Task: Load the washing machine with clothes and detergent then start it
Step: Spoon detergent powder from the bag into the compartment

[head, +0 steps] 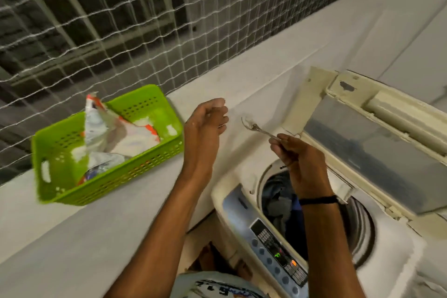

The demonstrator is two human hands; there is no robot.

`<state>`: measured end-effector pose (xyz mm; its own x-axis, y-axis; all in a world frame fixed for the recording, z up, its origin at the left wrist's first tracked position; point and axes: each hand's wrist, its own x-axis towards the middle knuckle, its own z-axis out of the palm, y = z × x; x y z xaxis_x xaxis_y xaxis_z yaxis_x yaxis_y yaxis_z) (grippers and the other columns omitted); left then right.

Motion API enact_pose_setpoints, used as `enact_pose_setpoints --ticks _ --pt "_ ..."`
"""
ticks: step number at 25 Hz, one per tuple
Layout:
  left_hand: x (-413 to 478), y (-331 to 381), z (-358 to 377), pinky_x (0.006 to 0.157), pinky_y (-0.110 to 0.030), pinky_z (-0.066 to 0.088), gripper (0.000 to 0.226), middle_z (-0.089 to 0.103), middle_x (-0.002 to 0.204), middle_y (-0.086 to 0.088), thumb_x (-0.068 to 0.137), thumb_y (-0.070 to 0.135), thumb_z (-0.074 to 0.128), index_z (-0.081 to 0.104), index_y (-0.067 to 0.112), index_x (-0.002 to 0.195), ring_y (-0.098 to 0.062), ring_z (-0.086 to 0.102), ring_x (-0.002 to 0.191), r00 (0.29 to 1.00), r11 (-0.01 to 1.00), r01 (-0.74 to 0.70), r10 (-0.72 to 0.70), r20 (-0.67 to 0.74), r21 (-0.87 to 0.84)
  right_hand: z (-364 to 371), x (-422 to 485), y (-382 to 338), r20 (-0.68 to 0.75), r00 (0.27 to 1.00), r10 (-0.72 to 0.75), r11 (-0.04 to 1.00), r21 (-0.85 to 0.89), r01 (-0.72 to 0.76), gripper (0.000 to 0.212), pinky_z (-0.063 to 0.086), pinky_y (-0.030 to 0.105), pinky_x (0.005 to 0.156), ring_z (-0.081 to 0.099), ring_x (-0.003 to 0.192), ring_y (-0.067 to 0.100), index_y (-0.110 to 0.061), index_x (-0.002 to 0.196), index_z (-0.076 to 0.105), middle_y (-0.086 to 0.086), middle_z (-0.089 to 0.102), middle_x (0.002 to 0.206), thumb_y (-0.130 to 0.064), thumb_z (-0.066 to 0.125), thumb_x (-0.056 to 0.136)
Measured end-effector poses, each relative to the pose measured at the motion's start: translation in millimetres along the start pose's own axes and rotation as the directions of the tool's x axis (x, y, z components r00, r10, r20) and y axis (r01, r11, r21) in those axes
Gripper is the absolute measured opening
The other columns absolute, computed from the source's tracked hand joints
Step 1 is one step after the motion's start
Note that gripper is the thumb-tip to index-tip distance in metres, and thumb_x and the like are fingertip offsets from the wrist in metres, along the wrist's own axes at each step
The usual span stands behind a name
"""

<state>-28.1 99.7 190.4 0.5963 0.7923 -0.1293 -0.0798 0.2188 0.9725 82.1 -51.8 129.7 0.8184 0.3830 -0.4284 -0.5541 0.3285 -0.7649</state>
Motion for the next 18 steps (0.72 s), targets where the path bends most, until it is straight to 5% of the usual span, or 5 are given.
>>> enact_pose_setpoints --ticks 6,9,12,16,18 --pt "-8.2 55.0 -92.8 0.083 -0.028 0.055 0.015 0.073 0.1 -0.005 0.094 0.011 0.065 0.071 0.009 0.107 -0.013 0.066 0.089 0.918 0.939 -0.302 0.333 -0.218 0.163 91.4 -34.0 10.3 0.251 0.966 0.062 0.995 -0.09 -0.041 0.016 0.059 0.027 0.077 0.073 0.09 0.03 0.009 0.096 0.066 0.019 0.073 0.089 0.007 0.052 0.088" --pt "-3.6 65.0 -140.8 0.079 -0.016 0.052 0.015 0.072 0.097 -0.002 0.093 0.007 0.065 0.07 0.005 0.107 -0.004 0.065 0.085 0.842 0.911 -0.337 0.404 -0.356 0.236 131.8 -43.6 22.4 0.383 0.922 0.055 0.983 -0.183 0.017 0.018 0.059 0.029 0.079 0.074 0.089 0.031 0.009 0.094 0.066 0.016 0.075 0.082 0.01 0.049 0.088" --pt "4.7 62.6 -186.4 0.084 -0.02 0.054 0.02 0.073 0.102 0.001 0.092 0.011 0.066 0.071 0.009 0.111 -0.004 0.067 0.089 0.805 0.895 -0.272 0.413 -0.426 0.354 166.1 -47.9 43.4 0.504 0.864 -0.003 0.935 -0.304 0.181 0.019 0.06 0.03 0.076 0.074 0.084 0.032 0.011 0.094 0.068 0.022 0.073 0.081 0.013 0.05 0.088" --pt "14.5 52.7 -221.4 0.089 -0.031 0.056 0.028 0.072 0.105 0.006 0.09 0.026 0.068 0.069 0.02 0.118 -0.011 0.068 0.092 0.837 0.823 -0.041 0.338 -0.431 0.566 205.5 -39.2 73.0 0.526 0.849 -0.056 0.738 -0.551 0.39 0.01 0.059 0.03 0.066 0.074 0.069 0.022 -0.004 0.082 0.075 0.019 0.073 0.076 0.001 0.067 0.079" --pt "18.3 47.2 -229.5 0.087 -0.034 0.055 0.029 0.073 0.105 0.005 0.089 0.034 0.067 0.068 0.024 0.116 -0.016 0.068 0.093 0.882 0.735 0.073 0.268 -0.388 0.674 219.7 -26.4 89.5 0.564 0.82 -0.096 0.452 -0.709 0.541 0.011 0.059 0.038 0.078 0.074 0.079 0.024 -0.016 0.079 0.078 0.009 0.076 0.08 -0.014 0.072 0.07"
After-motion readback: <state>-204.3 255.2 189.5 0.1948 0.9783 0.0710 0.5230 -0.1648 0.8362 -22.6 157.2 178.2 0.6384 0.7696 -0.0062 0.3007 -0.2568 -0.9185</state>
